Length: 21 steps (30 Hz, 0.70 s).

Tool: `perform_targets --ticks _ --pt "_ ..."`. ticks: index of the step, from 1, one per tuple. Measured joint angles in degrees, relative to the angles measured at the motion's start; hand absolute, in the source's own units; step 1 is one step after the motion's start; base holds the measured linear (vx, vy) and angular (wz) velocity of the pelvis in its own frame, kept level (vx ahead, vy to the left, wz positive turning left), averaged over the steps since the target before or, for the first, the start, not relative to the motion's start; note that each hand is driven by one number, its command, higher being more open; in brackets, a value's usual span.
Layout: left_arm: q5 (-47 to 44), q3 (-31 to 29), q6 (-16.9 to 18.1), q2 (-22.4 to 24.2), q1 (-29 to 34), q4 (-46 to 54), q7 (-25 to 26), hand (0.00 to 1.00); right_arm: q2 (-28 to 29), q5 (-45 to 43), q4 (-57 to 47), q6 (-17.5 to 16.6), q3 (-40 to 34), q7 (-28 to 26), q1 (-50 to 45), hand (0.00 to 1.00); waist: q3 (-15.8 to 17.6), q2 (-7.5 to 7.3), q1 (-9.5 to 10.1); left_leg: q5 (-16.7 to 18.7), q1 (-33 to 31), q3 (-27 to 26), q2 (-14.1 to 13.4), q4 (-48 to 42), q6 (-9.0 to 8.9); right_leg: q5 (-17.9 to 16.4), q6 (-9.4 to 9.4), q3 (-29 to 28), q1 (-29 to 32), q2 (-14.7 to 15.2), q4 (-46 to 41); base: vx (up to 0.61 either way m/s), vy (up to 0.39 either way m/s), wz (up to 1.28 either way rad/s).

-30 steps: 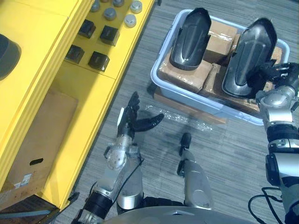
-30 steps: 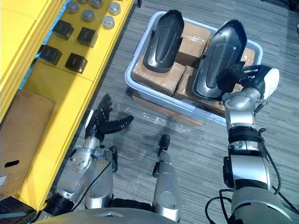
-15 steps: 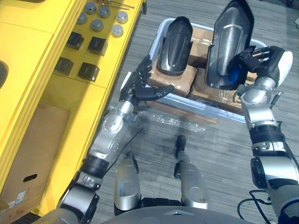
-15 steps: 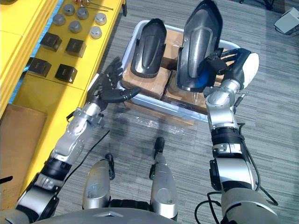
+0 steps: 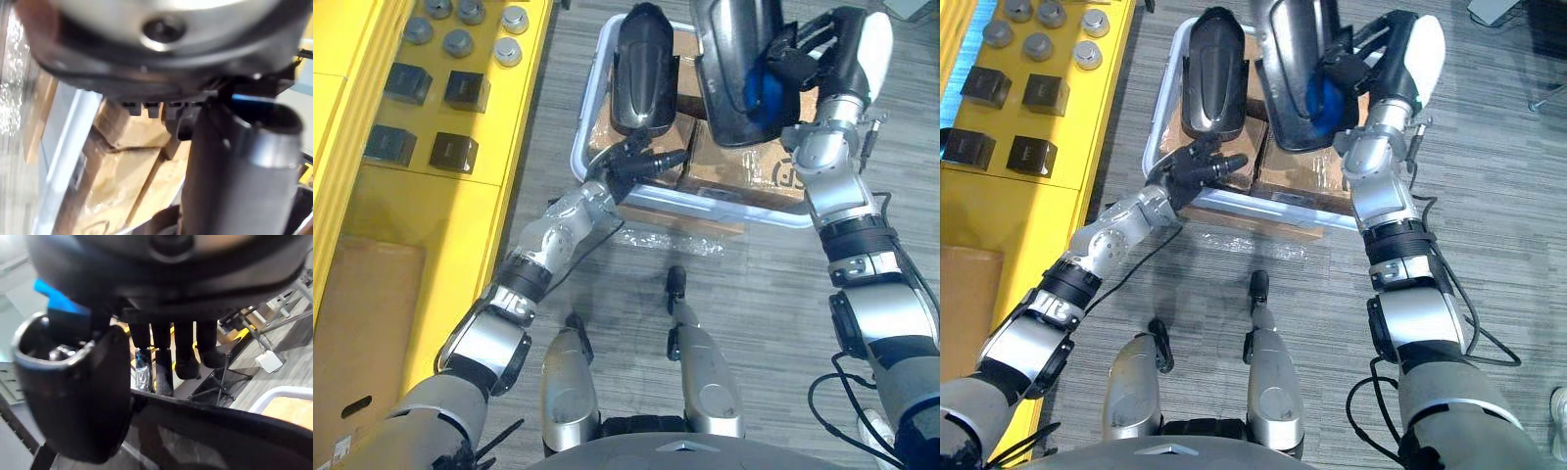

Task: Walk over and take three plastic housings, then place them on the shelf

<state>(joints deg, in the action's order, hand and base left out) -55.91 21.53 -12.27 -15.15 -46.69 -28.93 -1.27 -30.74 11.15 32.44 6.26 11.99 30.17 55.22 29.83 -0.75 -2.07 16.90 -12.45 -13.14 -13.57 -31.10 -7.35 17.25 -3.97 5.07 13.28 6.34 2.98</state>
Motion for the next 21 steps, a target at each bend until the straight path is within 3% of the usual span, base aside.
perform_targets --ticks 4,8,16,21 --pt "-6.9 1.3 4.3 2.9 -0.7 0.0 -0.4 1.00 0.0 1.9 0.7 -1.3 3.0 -1.0 0.4 0.00 0.0 0.00 -0.35 0.4 0.0 -0.5 0.0 -0.7 0.24 0.0 -0.06 -0.7 0.2 0.0 -0.1 -0.06 0.034 -0.07" --pt "-14.4 1.3 10.9 5.3 -1.1 0.0 -0.6 1.00 0.0 2.0 1.8 -2.2 4.4 -1.1 0.4 0.00 0.0 0.02 -1.22 0.6 0.0 -0.9 0.0 -0.7 0.38 0.1 -0.09 -1.0 0.5 0.1 -0.4 -0.07 0.033 -0.05" --pt "-16.5 1.2 14.7 6.2 -1.9 0.0 2.0 1.00 0.0 1.9 3.8 -6.1 6.1 -0.8 0.5 0.00 -0.1 0.11 -1.44 0.6 0.6 -1.8 0.0 -0.5 0.40 0.1 -0.14 -1.8 0.7 0.1 -0.6 -0.06 0.022 -0.05" --pt "-15.5 1.3 14.7 6.4 -1.9 -0.6 4.2 1.00 0.4 1.9 3.6 -9.0 8.3 0.5 0.5 0.00 -0.1 0.17 -1.46 0.5 0.7 -1.9 0.0 -0.1 0.39 0.1 -0.15 -1.8 0.7 0.1 -0.6 -0.04 0.018 -0.01"
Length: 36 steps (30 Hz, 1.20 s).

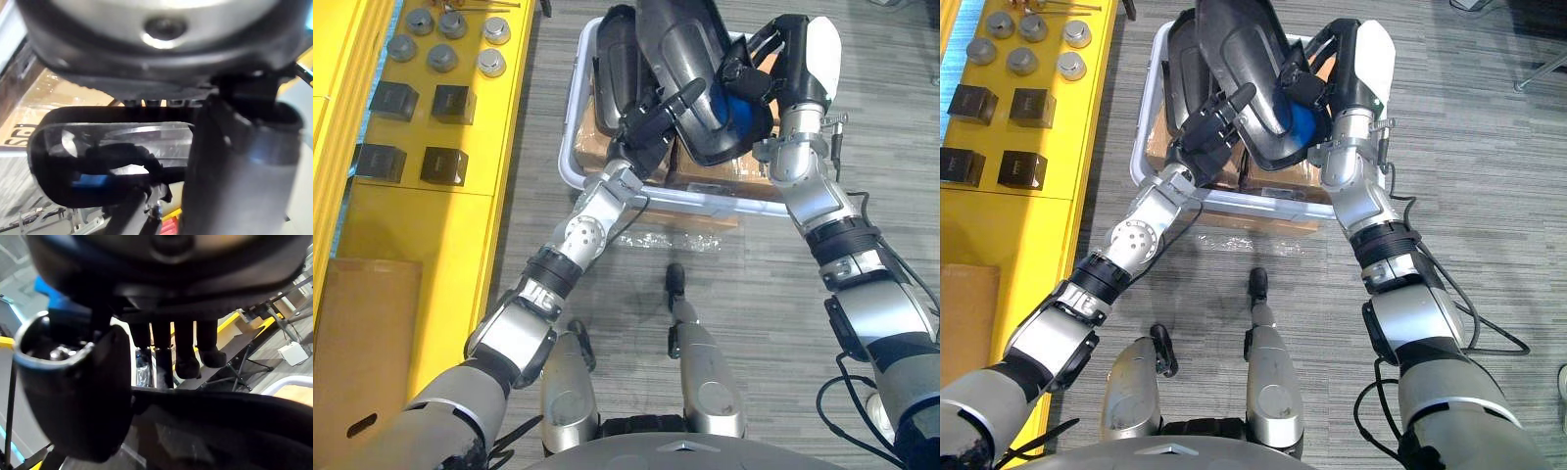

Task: Walk over and take three plastic housings, then place them on the shelf

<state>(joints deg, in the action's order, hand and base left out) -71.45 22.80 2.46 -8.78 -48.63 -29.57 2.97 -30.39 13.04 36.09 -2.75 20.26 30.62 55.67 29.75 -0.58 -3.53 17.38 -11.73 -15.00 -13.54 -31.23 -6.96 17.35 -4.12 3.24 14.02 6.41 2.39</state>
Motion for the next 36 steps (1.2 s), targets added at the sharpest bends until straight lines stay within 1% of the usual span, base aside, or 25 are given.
perform_targets --ticks 4,7,9,10,13,15,19,21,23,25,27,34,35,36 --pt "0.4 -0.1 0.3 0.0 0.0 -1.3 1.9 1.00 1.3 0.0 0.0 -0.4 1.1 0.3 0.0 0.00 0.0 0.02 -0.02 -0.4 0.1 0.1 0.2 0.6 -0.10 0.0 0.00 0.2 0.0 0.1 0.0 -0.04 0.015 0.02" --pt "3.5 -0.1 0.6 0.0 0.0 -2.0 3.2 1.00 1.5 0.0 -1.3 -0.6 2.4 0.9 -0.8 0.00 0.0 0.05 -0.12 -0.9 0.2 0.5 0.6 1.4 -0.14 0.0 0.00 0.6 0.0 0.4 0.1 -0.04 0.011 0.08" --pt "6.4 -0.1 0.9 0.1 -0.1 -2.0 4.1 1.00 1.5 0.0 -1.9 -0.6 2.7 1.0 -0.9 0.00 0.0 0.37 -0.18 -1.2 0.1 0.6 0.9 1.6 -0.05 0.0 0.00 0.7 0.0 0.7 0.2 -0.05 0.024 0.08" --pt "6.9 -0.1 1.1 0.1 -0.1 -2.0 4.6 0.00 1.5 0.0 -2.6 -0.6 2.9 1.0 -1.1 0.00 0.0 0.52 -0.22 -1.2 0.1 0.6 1.0 1.6 -0.05 0.0 0.00 0.8 0.0 0.7 0.3 -0.05 0.024 0.02" --pt "7.1 -0.1 1.6 0.1 -0.1 -2.0 5.3 0.00 1.4 -0.1 -4.3 -0.9 2.8 1.4 -2.4 0.00 0.0 0.62 -0.27 -1.2 0.0 0.8 1.0 1.6 -0.05 0.0 -0.01 1.0 0.0 0.8 0.3 -0.05 0.023 0.03" --pt "8.3 -0.1 2.5 0.1 -0.1 -2.1 6.0 0.00 1.3 -0.3 -6.7 -1.0 2.7 1.9 -4.0 0.00 0.0 0.85 -0.55 -1.2 -0.2 1.0 1.1 1.6 -0.04 0.0 -0.01 1.1 0.0 0.9 0.3 -0.05 0.032 0.05" --pt "8.7 0.0 5.9 0.3 -0.1 -2.1 6.7 0.00 2.2 -0.3 -10.5 -1.6 2.3 2.3 -7.2 0.00 0.0 1.08 -1.55 -1.2 -0.2 0.9 1.3 1.9 0.02 0.0 -0.02 1.2 0.0 1.0 0.6 -0.04 0.032 0.01" --pt "8.7 0.0 6.9 1.6 -0.1 -2.2 6.8 0.00 3.0 -0.3 -12.2 -2.0 2.1 2.5 -8.7 0.00 0.0 1.23 -1.59 -1.4 0.1 0.7 1.4 2.5 0.03 0.0 -0.02 1.1 0.0 1.1 0.6 -0.03 0.025 -0.01" --pt "7.9 -0.2 7.7 1.9 -0.1 -2.8 7.5 0.00 3.6 -0.2 -13.9 -3.9 1.7 2.7 -9.4 0.00 0.0 1.28 -2.25 -1.6 0.2 0.7 1.6 2.7 0.06 0.0 -0.02 1.1 0.0 1.2 0.6 -0.02 0.011 0.01" --pt "7.3 0.0 8.7 1.9 -0.1 -3.0 7.4 0.00 3.6 -0.1 -15.0 -4.6 1.8 2.7 -9.9 0.00 0.0 1.31 -2.61 -1.6 0.2 0.7 1.7 2.7 0.09 0.0 -0.02 1.1 0.0 1.3 0.6 -0.04 0.024 0.00" --pt "6.5 0.5 8.9 2.0 -0.1 -3.0 7.5 0.00 3.6 -0.1 -15.0 -5.5 1.7 2.9 -10.1 0.00 0.0 1.31 -2.91 -1.6 0.3 0.6 1.9 2.7 0.11 0.0 -0.03 0.9 0.0 1.5 0.6 -0.07 0.035 -0.02" --pt "5.0 2.2 8.9 2.1 0.4 -3.0 7.4 0.00 3.8 -0.1 -15.0 -7.1 0.7 4.2 -12.9 0.00 0.0 1.31 -2.92 -1.6 1.0 -0.1 2.0 3.1 0.12 0.0 -0.05 0.2 -0.2 1.5 0.6 -0.06 0.023 -0.04" --pt "4.4 2.3 8.9 2.1 1.0 -3.0 7.0 0.00 3.9 0.0 -15.0 -7.3 0.7 4.2 -13.4 1.00 0.0 1.35 -2.89 -1.6 1.5 -0.5 2.0 3.4 0.14 0.0 -0.06 -0.1 -0.3 1.4 0.6 -0.04 0.027 -0.11" --pt "4.3 2.5 9.0 2.2 1.6 -3.0 6.9 0.00 4.1 0.0 -15.0 -7.6 0.7 4.2 -14.1 1.00 0.0 1.35 -2.94 -1.6 1.9 -0.6 2.0 3.6 0.13 0.0 -0.06 -0.2 -0.6 1.4 0.6 -0.04 0.026 -0.11"
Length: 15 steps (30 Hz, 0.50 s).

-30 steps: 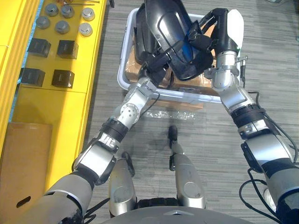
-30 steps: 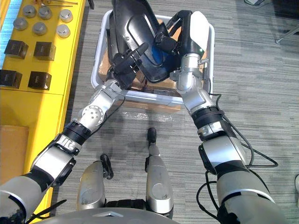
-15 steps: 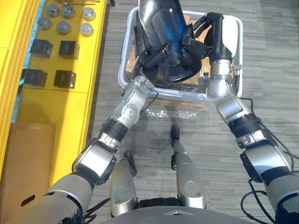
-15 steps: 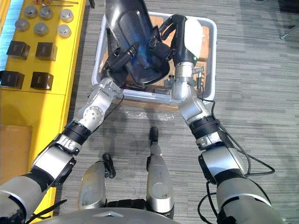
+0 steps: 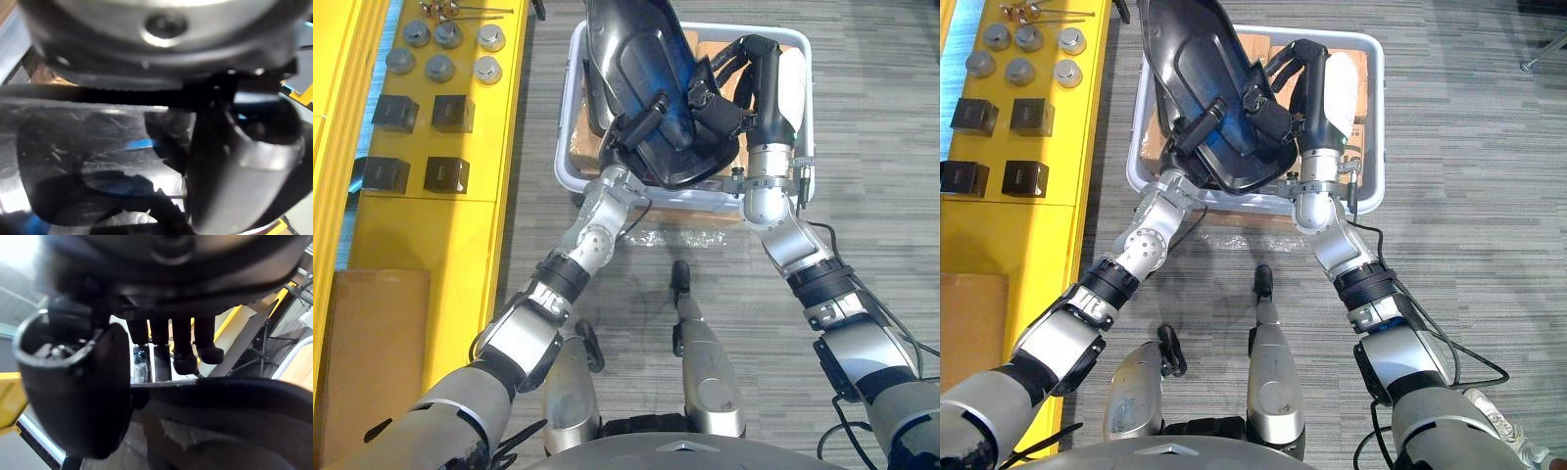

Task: Walk over and take three plastic housings, then place them on the shelf

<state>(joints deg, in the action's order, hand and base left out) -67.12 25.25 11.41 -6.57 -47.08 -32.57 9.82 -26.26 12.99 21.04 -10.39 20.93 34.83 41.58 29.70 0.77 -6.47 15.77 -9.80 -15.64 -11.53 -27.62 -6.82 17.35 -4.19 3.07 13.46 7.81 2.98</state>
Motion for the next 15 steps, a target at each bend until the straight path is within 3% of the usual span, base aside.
perform_targets --ticks 6,13,15 --pt "1.2 0.7 1.5 0.6 1.9 1.8 0.1 0.00 0.6 -0.4 -1.2 -0.3 0.2 -0.9 -5.2 1.00 0.0 0.02 0.07 -0.1 1.8 -0.2 0.1 0.8 -0.02 -0.2 -0.04 0.0 -1.5 0.0 0.1 -0.02 0.012 0.00" --pt "19.8 -0.9 2.7 0.8 7.7 11.5 5.2 0.00 4.7 -2.8 -13.2 -0.5 -1.5 -2.6 -18.1 1.00 -0.2 0.11 0.45 -0.1 6.6 -0.3 0.4 2.9 -0.17 -1.0 -0.06 0.4 -5.7 0.0 0.6 0.00 0.003 0.01" --pt "25.7 -2.4 2.8 0.3 10.2 15.1 6.0 0.00 5.1 -5.9 -18.8 -1.4 -2.0 -5.6 -22.9 1.00 -0.8 0.16 0.59 -0.2 8.7 -0.8 0.5 4.2 -0.27 -1.1 0.03 0.5 -7.4 0.0 1.4 0.00 0.013 -0.06"
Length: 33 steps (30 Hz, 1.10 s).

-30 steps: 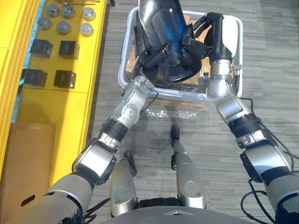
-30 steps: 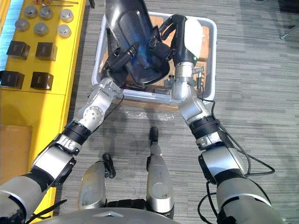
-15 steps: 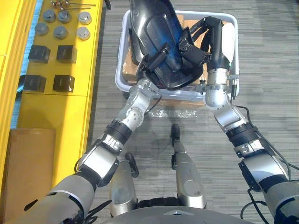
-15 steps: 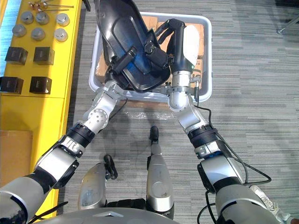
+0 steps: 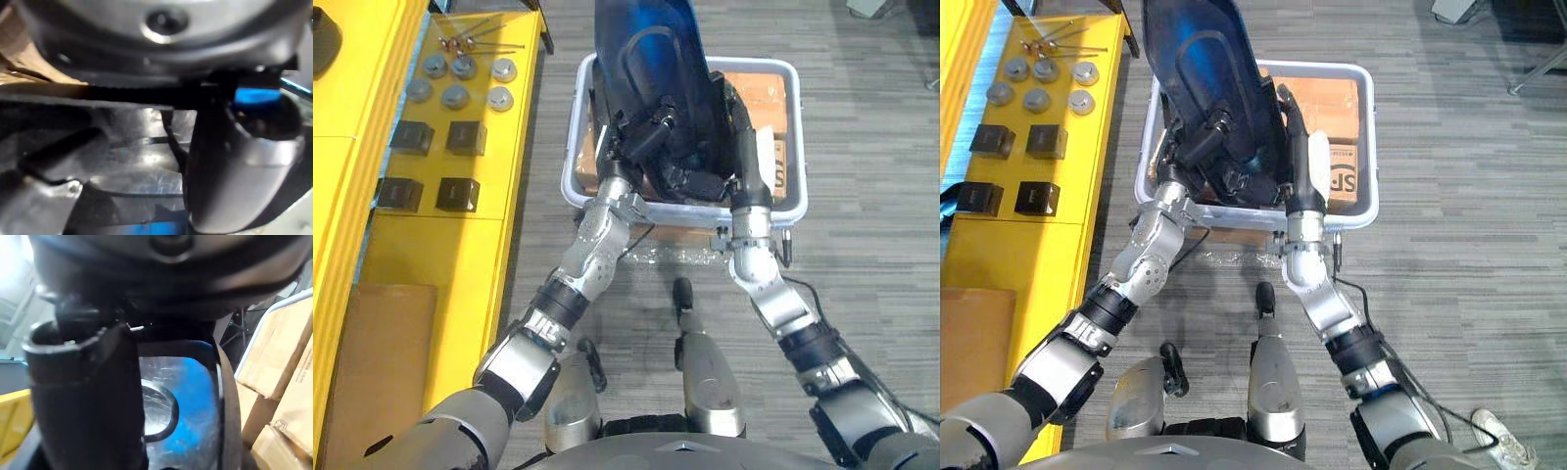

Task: Walk over and take three plastic housings, then place them on the shelf

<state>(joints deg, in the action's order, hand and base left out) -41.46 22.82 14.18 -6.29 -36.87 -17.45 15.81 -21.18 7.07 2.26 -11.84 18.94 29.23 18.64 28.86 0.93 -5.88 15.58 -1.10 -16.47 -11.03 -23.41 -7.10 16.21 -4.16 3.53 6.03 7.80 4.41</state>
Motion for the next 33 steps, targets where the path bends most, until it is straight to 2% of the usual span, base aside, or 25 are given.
perform_targets --ticks 2,4,6,10,12,14,16,20,24,26,29,33 --pt "4.5 -1.4 0.0 0.2 2.9 3.1 1.4 0.00 0.9 -3.8 -3.6 -2.5 -1.5 -3.9 -4.5 1.00 -2.0 0.16 0.35 -0.5 1.7 -1.0 0.2 1.8 -0.30 -0.3 -0.37 -0.3 -0.3 -0.1 0.0 0.05 -0.001 -0.13" --pt "9.7 -3.0 0.0 1.0 8.0 8.3 3.3 0.00 1.4 -9.3 -7.2 -5.2 -3.6 -9.4 -10.0 1.00 -6.5 0.85 0.26 -0.6 2.1 -1.4 0.2 3.4 -0.40 -0.8 -0.63 -0.4 0.1 -0.3 0.0 0.10 -0.007 -0.13" --pt "19.0 -3.7 -0.3 1.5 12.5 14.5 6.5 0.00 1.5 -20.6 -11.4 -7.0 -6.4 -18.4 -14.5 1.00 -9.4 1.23 0.87 -0.8 4.0 -2.7 0.2 5.1 -0.70 -1.0 -0.73 -0.6 -0.3 -0.6 0.0 0.12 0.009 -0.20" --pt "37.9 -5.0 -0.7 1.5 16.5 20.8 13.0 0.00 2.9 -32.5 -18.1 -10.8 -10.2 -29.9 -20.6 1.00 -13.0 1.27 0.94 -0.9 6.8 -3.9 0.6 7.5 -0.71 -1.0 -0.71 -0.5 -1.5 -0.7 0.0 0.04 0.026 -0.15" --pt "46.7 -5.7 -0.9 1.6 18.1 22.2 16.2 0.00 4.2 -36.9 -21.1 -12.3 -11.4 -34.6 -23.2 1.00 -14.5 1.04 0.87 -0.9 7.8 -4.1 0.7 7.9 -0.68 -1.2 -0.63 -0.5 -2.1 -0.7 0.1 -0.01 0.027 -0.07" --pt "52.1 -5.7 -1.5 1.4 19.1 22.8 18.3 0.00 4.8 -37.6 -22.2 -12.7 -12.0 -36.7 -25.1 1.00 -15.8 0.58 0.88 -1.0 7.8 -4.1 1.0 8.0 -0.59 -1.6 -1.04 -0.3 -2.1 -0.5 0.1 -0.02 0.002 0.02" --pt "58.3 -5.7 -3.6 0.8 20.1 22.8 21.1 0.00 5.3 -39.2 -22.4 -12.6 -12.3 -39.7 -27.9 1.00 -17.3 0.19 0.79 -1.5 7.9 -4.1 1.4 8.8 -0.42 -1.8 -0.93 0.1 -2.1 -0.1 0.1 -0.04 -0.007 0.07" --pt "59.5 -6.0 -3.8 -0.5 21.8 22.8 23.4 0.00 6.4 -41.5 -22.4 -12.0 -12.4 -41.2 -31.3 1.00 -17.7 0.19 0.76 -2.1 8.0 -4.1 1.7 9.7 -0.37 -2.3 -0.61 0.3 -1.7 0.1 0.1 -0.05 -0.023 0.01" --pt "51.2 -6.7 -2.5 -0.4 26.0 23.7 22.6 0.00 8.4 -41.0 -21.5 -10.1 -13.3 -38.6 -34.3 1.00 -18.5 0.33 0.29 -3.2 7.6 -3.8 1.7 11.0 -0.85 -2.4 -0.34 0.9 -1.0 -0.1 0.1 0.00 -0.043 0.04" --pt "47.6 -7.9 -2.2 0.0 30.1 26.8 22.3 0.00 9.9 -38.7 -19.1 -8.3 -14.3 -36.2 -35.9 1.00 -18.6 0.43 -0.03 -3.5 7.7 -3.5 1.6 11.6 -0.83 -2.1 -0.38 1.2 -1.0 -0.1 0.1 0.01 -0.020 0.06" --pt "45.6 -12.8 -1.9 1.3 37.2 33.6 21.4 0.00 11.2 -38.3 -14.1 -6.8 -14.9 -34.9 -38.4 1.00 -18.7 0.56 0.18 -3.6 7.6 -2.3 1.6 11.6 -0.80 -2.1 -0.38 2.6 -1.5 0.1 0.1 0.00 0.002 0.17" --pt "43.8 -22.6 -1.4 1.8 43.8 39.5 20.9 0.00 11.8 -38.3 -11.7 -5.9 -13.7 -35.3 -38.6 1.00 -18.9 0.60 3.21 -4.0 6.8 2.7 1.9 11.5 -0.27 -2.8 -0.22 8.1 -4.4 1.2 0.2 -0.02 0.001 0.56"
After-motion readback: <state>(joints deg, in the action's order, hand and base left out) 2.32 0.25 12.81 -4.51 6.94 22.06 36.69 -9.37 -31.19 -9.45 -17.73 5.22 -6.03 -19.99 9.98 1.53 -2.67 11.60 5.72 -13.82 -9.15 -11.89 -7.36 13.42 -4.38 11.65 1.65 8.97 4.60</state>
